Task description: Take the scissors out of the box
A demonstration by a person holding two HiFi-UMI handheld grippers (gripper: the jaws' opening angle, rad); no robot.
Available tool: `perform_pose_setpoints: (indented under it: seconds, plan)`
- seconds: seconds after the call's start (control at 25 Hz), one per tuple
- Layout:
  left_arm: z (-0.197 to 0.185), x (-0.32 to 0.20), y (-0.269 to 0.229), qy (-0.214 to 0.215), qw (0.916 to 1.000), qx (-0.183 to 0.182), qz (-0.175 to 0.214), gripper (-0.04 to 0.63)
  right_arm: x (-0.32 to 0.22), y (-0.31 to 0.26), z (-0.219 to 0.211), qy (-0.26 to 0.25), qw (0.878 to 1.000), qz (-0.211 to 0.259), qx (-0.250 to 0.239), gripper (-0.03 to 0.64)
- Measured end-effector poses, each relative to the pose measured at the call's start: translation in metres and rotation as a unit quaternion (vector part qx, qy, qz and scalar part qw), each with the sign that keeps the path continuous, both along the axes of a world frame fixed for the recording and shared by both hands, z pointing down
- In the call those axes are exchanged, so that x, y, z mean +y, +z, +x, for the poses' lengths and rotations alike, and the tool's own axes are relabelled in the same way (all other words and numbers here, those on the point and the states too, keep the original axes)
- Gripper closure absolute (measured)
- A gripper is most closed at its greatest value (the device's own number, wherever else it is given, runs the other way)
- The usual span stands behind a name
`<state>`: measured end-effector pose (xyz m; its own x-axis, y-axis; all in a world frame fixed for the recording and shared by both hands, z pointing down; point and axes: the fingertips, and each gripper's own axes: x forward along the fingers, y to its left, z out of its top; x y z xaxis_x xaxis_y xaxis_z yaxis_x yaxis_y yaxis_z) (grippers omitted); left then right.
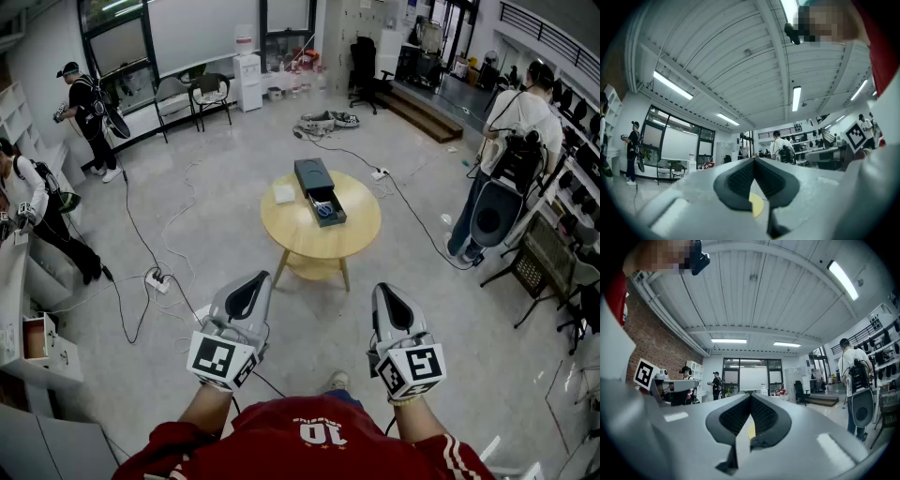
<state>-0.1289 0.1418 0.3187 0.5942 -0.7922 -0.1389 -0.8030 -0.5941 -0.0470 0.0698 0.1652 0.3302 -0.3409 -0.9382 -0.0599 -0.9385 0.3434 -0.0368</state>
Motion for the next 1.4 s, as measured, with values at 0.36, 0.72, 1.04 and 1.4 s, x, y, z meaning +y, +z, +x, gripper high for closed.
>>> perform_pose_setpoints:
  seconds: [0.36,0.72,1.04,1.4]
  plan:
    - [-0.001,-0.005,0.002,0.002,1.0,0.001,-0.001,0.592,0.0,-0.002,0.0,0.009,1.0,0.004,0.01,0.617]
    - [0.002,-0.011,0.008,0.01,0.9999,0.004,-0.003,0.592,0.001,0.005,0.009,0.023,1.0,-0.004,0.018,0.615]
    - [0.008,-0.01,0.01,0.015,0.9998,0.007,-0.008,0.592,0.002,0.007,0.009,0.018,1.0,-0.012,0.017,0.615]
    - [0.017,-0.021,0.014,0.008,0.9998,0.01,-0.015,0.592,-0.012,0.007,0.016,0.0,0.999,-0.018,0.03,0.615]
